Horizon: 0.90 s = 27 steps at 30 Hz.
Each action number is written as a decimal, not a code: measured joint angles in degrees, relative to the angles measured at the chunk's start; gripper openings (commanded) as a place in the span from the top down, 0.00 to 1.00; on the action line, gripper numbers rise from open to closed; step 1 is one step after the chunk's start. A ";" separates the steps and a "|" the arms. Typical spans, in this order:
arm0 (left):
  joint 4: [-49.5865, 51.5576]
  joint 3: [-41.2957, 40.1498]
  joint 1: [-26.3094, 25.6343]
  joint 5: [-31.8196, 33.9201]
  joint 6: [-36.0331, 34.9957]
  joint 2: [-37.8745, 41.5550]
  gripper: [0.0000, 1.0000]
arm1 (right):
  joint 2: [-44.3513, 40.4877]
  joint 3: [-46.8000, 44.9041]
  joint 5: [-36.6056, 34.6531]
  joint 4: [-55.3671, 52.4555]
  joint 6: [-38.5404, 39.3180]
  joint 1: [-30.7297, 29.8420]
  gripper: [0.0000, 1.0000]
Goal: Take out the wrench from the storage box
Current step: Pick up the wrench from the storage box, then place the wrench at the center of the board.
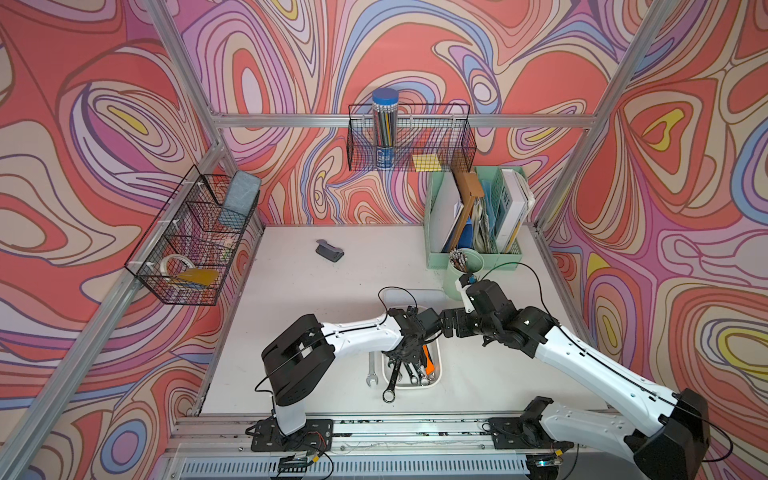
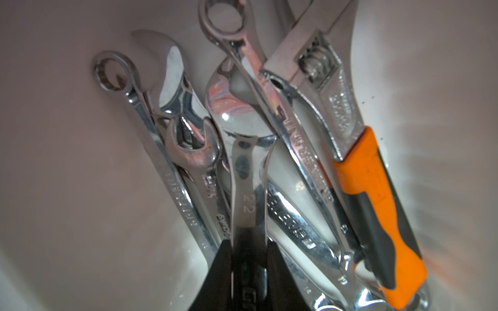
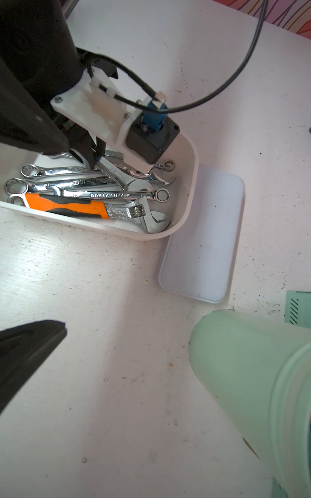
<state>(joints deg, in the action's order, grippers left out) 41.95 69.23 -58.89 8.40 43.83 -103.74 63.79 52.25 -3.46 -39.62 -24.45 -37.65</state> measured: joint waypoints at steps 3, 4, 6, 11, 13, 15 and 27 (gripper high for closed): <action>0.96 0.20 -0.42 0.79 0.70 -0.02 1.00 | 0.00 0.00 -0.04 -0.17 0.02 0.11 0.02; 1.27 0.24 -0.50 0.92 0.83 -0.02 1.00 | -0.02 0.00 -0.02 -0.26 0.02 0.11 0.02; 1.81 0.37 -0.57 1.18 1.05 -0.02 1.00 | -0.04 0.00 -0.02 -0.26 0.02 0.11 0.02; 3.54 0.57 -0.61 2.27 1.27 0.55 1.00 | -0.22 0.00 -0.02 -0.28 0.02 0.11 0.02; 4.72 1.05 -0.63 2.49 1.27 1.16 1.00 | -0.61 0.00 -0.02 -0.28 0.02 0.11 0.02; 5.79 1.79 -0.66 2.75 1.27 2.05 1.00 | -1.03 0.00 -0.07 -0.28 0.02 0.11 0.02; 9.70 7.08 -0.35 4.61 1.07 9.97 1.00 | -1.99 0.00 -0.46 -0.33 0.28 0.11 0.02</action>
<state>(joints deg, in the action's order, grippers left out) 51.66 76.31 -59.24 13.02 44.91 -93.78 61.80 52.25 -3.92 -39.94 -24.16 -37.54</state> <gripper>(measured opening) 0.219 0.982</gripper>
